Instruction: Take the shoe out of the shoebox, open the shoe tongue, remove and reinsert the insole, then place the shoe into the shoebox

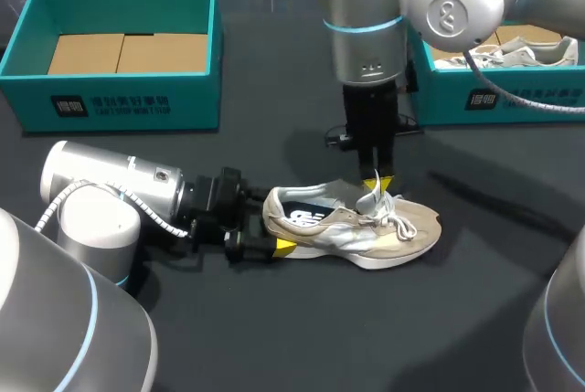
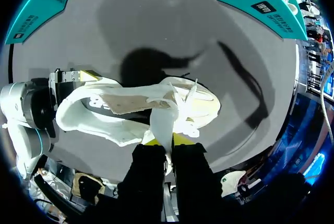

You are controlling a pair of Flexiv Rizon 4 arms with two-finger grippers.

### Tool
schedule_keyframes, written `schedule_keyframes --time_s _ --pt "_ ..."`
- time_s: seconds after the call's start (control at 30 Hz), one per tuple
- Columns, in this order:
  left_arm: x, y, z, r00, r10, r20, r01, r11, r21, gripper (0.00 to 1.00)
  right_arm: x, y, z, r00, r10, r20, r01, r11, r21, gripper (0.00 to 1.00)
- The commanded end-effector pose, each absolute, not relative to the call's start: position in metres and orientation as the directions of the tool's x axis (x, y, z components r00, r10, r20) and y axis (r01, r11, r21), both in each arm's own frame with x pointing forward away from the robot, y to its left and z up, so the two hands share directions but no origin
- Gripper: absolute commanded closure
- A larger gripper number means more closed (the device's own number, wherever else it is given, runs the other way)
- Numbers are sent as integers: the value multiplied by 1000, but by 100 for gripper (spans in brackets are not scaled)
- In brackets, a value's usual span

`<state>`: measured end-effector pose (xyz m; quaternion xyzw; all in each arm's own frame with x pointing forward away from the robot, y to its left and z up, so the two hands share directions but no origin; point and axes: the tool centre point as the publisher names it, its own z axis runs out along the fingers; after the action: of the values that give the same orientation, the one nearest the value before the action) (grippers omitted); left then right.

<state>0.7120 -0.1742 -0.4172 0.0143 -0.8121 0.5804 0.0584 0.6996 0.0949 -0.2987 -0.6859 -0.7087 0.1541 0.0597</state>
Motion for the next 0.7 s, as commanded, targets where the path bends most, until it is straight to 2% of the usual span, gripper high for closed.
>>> schedule_keyframes --time_s 0.03,0.1,0.2,0.67,0.7 --pt "708 -173 -420 -993 42 111 -92 326 -941 100 706 80 -298 -102 993 -53 938 78 -337 100" --pt "708 -173 -420 -993 42 111 -92 326 -941 100 705 72 -298 -154 988 -1 925 144 -352 100" --pt "708 -173 -420 -993 42 111 -92 326 -941 100 703 62 -298 -168 986 25 920 165 -356 100" --pt "708 -173 -420 -993 42 111 -92 326 -941 100 708 41 -307 -192 981 -21 919 172 -356 100" --pt "708 -173 -420 -993 42 111 -92 326 -941 100 708 41 -308 -193 981 -22 921 174 -348 94"
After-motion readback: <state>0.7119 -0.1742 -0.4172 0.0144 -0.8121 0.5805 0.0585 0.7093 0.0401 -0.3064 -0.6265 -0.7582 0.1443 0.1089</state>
